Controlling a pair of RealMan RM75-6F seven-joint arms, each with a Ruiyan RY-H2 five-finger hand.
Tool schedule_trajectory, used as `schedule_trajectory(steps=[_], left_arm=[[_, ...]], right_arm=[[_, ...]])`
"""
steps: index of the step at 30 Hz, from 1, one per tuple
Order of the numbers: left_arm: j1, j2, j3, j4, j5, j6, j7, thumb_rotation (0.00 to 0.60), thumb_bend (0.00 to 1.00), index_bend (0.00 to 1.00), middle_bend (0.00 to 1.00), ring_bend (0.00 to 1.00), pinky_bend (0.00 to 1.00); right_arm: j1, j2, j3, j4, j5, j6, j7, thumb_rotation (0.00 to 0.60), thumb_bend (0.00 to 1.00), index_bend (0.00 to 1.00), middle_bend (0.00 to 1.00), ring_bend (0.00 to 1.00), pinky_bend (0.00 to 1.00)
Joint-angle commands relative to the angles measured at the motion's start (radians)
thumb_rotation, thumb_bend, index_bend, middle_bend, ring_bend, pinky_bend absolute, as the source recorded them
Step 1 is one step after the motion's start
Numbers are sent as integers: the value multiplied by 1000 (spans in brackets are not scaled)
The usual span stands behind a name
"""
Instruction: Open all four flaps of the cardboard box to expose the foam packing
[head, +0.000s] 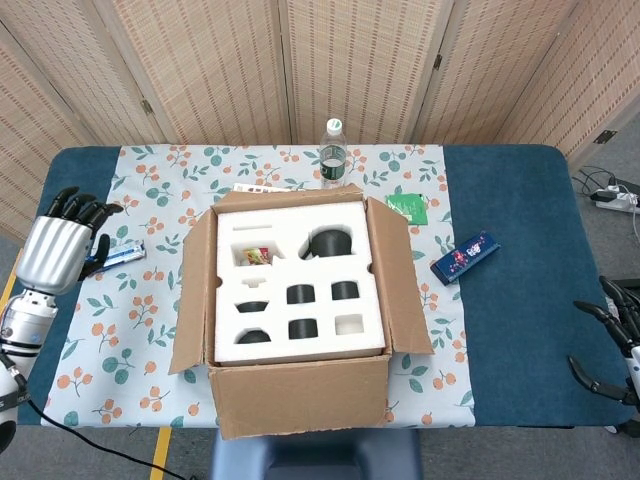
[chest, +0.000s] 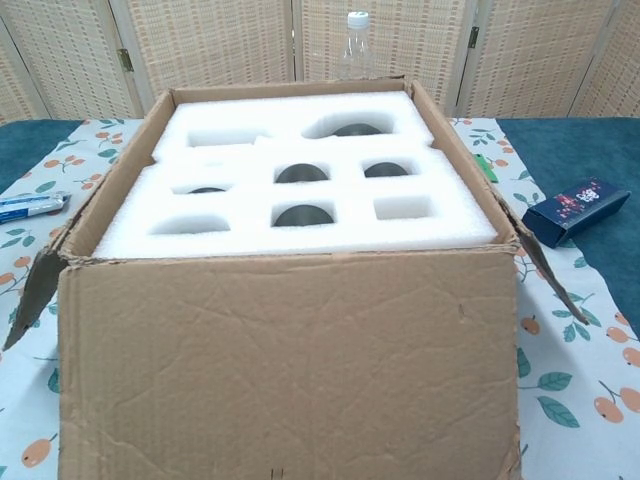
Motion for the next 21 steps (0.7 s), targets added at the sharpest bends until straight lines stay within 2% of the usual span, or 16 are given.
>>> schedule_trajectory(steps=[1,4,6,10,13,18,21], left_arm=[[67,13,16,-66,-59,42,8,600,381,69,179,67,81],[141,2,41,-107,-100,100,11,600,354,12,107,11,19],[195,-26,66,-105,-87,153,-28,600,353,7,87,0,0],[288,-101,111,-32,-18,275,-77,600,336,5,84,0,0],[340,-145,136,7,6,328,-83,600,319,7,84,0,0],[377,-177,180,44,46,317,-109,600,312,23,80,0,0],[385,-165,191,43,59,293,-124,600,300,28,70,0,0]], right_arm=[[-8,-9,22,-27,53,-25,-107,283,426,166,6,82,74],[-5,3,17,-62,67,-64,-146,283,426,120,0,60,57],[-1,10,18,-81,80,-86,-174,284,426,96,0,38,45],[1,11,27,-111,103,-109,-237,287,426,78,0,14,4],[5,15,31,-126,108,-121,-248,288,425,74,0,10,0],[5,12,37,-151,125,-135,-323,286,426,73,0,9,0],[-2,19,14,-191,90,-136,-360,289,426,73,0,9,0]])
